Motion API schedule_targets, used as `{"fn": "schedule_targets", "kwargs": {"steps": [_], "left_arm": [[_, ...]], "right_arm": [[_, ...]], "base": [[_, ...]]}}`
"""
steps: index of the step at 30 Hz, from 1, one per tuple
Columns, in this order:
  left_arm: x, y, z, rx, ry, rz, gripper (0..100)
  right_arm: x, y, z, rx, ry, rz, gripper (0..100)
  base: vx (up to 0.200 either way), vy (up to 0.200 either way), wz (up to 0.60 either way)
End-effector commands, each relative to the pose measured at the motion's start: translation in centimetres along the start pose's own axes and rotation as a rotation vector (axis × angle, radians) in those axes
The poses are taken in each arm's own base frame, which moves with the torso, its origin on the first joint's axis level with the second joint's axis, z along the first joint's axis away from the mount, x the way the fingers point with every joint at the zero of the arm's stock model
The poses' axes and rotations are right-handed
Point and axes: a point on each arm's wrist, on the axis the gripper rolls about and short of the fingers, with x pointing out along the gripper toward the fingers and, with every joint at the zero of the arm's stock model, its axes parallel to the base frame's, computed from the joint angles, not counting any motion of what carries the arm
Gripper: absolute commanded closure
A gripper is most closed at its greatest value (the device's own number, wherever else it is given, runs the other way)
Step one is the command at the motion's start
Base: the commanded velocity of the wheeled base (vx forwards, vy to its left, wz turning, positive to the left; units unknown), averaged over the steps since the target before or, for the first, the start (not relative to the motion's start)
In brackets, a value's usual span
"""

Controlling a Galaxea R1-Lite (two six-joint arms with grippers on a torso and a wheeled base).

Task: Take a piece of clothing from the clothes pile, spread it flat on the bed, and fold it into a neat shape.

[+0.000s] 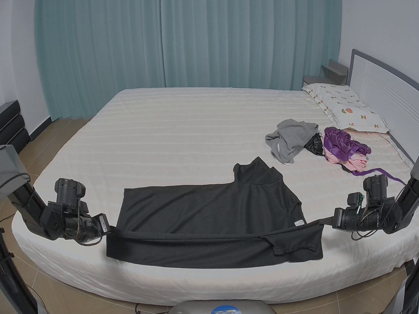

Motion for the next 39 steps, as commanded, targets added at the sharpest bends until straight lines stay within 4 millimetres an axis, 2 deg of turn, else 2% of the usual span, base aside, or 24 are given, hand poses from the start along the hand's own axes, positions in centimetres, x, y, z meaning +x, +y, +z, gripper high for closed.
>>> {"fn": "schedule_targets", "kwargs": {"steps": [1,9,20,21,22,23,30,39], "left_arm": [[2.6,0.1,0.2,-0.004,0.039,0.016,100],[5.7,0.0,1.0,-0.002,0.053,0.019,100],[7.6,-0.8,1.3,-0.007,0.059,0.011,100],[7.8,-1.0,1.2,-0.016,0.063,0.009,0],[7.9,-1.1,1.2,-0.019,0.062,0.008,0],[7.9,-1.1,1.2,-0.022,0.062,0.008,0],[7.5,-1.0,1.4,-0.048,0.052,0.006,0],[4.0,-1.0,2.8,-0.173,-0.005,-0.072,0]], "right_arm": [[1.7,-0.7,0.4,0.006,0.015,-0.004,100],[4.3,-1.7,1.4,0.026,0.057,-0.012,100],[7.2,-1.7,1.5,0.017,0.100,-0.003,100],[7.3,-1.6,1.6,0.017,0.103,-0.003,100],[7.4,-1.7,1.6,0.018,0.106,-0.004,100],[7.4,-1.6,1.5,0.018,0.109,-0.004,0],[6.2,-0.8,2.3,0.073,0.074,0.014,0],[2.2,0.4,1.0,0.143,0.084,0.068,0]], "base": [[0.000,0.000,0.00],[0.000,0.000,0.00],[0.000,0.000,0.00],[0.000,0.000,0.00],[0.000,0.000,0.00],[0.000,0.000,0.00],[0.000,0.000,0.00],[0.000,0.000,0.00]]}}
